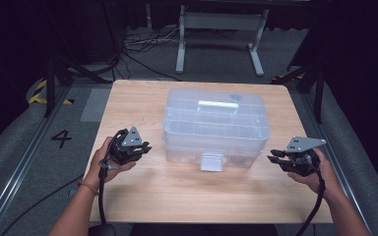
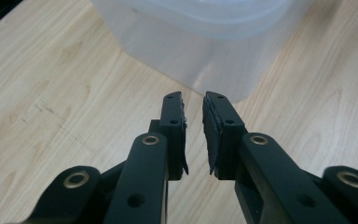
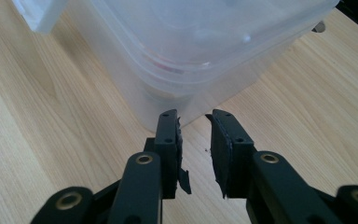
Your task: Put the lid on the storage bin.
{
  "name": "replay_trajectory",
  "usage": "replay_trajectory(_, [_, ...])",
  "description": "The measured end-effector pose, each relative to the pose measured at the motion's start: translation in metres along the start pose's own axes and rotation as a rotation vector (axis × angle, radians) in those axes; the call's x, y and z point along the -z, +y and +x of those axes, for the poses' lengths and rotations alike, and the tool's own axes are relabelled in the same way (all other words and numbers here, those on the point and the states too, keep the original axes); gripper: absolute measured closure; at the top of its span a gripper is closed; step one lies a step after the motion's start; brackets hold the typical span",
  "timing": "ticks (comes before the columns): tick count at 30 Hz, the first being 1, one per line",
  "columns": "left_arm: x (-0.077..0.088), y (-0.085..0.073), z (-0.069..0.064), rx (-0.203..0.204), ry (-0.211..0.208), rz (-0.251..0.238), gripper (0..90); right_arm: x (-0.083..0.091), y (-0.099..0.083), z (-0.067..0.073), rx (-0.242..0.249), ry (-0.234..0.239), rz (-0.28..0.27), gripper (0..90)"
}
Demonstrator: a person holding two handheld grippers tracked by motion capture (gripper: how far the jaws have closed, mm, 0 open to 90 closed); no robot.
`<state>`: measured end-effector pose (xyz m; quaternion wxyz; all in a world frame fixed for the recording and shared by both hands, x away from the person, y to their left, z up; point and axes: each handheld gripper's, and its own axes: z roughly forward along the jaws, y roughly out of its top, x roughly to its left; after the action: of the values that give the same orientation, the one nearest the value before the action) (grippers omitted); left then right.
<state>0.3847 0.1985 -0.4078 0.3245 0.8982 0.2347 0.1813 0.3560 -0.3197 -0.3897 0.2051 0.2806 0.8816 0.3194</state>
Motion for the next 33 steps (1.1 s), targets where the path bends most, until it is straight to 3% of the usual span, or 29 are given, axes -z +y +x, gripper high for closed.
replay_trajectory(4, [-0.001,-0.009,-0.001,0.004,-0.007,0.022,75.7,0.001,-0.003,-0.001,0.002,-0.012,0.009,71.1])
replay_trajectory(9, [-0.003,-0.019,-0.004,0.013,-0.004,0.054,66.1,0.002,-0.009,-0.003,-0.009,-0.023,0.02,65.9])
replay_trajectory(15, [-0.006,-0.032,-0.006,0.035,0.01,0.086,58.7,0.002,-0.018,-0.006,-0.004,-0.05,0.033,54.2])
replay_trajectory(18, [-0.007,-0.038,-0.008,0.048,0.032,0.108,49.5,0.0,-0.026,-0.008,-0.011,-0.073,0.048,46.6])
replay_trajectory(20, [-0.007,-0.042,-0.009,0.059,0.016,0.109,48.1,0.0,-0.027,-0.009,-0.019,-0.076,0.054,44.4])
replay_trajectory(26, [-0.005,-0.056,-0.01,0.112,0.03,0.095,30.4,-0.002,-0.044,-0.011,-0.031,-0.064,0.037,31.1])
replay_trajectory(29, [-0.005,-0.063,-0.011,0.125,0.032,0.091,25.4,-0.007,-0.053,-0.009,-0.027,-0.108,0.075,29.0])
replay_trajectory(33, [-0.006,-0.073,-0.014,0.156,0.041,0.09,22.0,-0.015,-0.068,-0.009,-0.046,-0.091,0.11,28.6])
